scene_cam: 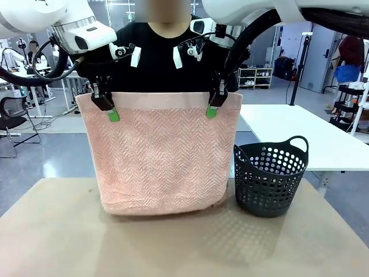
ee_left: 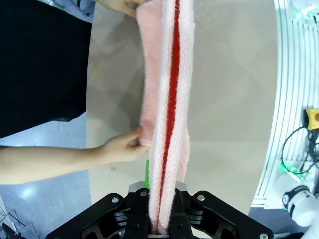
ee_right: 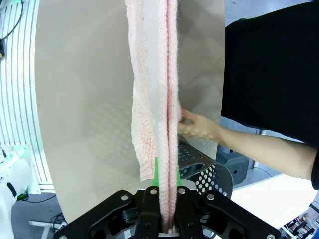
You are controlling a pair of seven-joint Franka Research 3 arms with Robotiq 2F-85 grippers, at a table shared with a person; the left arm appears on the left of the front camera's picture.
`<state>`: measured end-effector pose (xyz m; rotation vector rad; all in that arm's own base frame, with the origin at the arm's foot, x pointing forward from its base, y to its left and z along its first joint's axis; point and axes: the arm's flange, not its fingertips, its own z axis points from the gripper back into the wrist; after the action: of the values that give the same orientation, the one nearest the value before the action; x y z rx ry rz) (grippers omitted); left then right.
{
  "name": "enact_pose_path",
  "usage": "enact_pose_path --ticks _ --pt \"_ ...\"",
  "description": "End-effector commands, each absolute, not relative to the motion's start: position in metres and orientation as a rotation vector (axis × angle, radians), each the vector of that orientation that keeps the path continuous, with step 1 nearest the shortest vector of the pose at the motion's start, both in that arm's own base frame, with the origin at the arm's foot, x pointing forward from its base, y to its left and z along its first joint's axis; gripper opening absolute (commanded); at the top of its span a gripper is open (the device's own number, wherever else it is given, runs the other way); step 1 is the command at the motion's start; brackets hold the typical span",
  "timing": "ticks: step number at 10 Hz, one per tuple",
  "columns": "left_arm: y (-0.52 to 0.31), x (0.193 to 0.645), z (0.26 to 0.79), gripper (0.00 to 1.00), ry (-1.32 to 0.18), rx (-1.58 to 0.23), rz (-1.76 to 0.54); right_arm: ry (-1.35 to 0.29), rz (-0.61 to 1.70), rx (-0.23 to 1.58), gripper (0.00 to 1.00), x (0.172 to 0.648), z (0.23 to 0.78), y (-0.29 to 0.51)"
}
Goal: Fold the towel.
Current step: Release the end of the 100 cm Hotel Towel you were holding.
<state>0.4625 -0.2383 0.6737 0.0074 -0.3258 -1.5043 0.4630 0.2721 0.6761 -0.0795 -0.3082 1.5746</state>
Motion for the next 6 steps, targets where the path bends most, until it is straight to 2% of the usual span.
enact_pose_path --ticks 1,6 --pt "-0.2372 0.4625 0.6749 0.03 -0.325 0.015 -1.505 -0.309 1.574 -0.08 0.0 0.4629 0.6766 0.2718" --pt "-0.2372 0.4625 0.6749 0.03 -0.325 0.015 -1.505 -0.309 1.574 -0.08 0.0 0.4629 0.6766 0.2718"
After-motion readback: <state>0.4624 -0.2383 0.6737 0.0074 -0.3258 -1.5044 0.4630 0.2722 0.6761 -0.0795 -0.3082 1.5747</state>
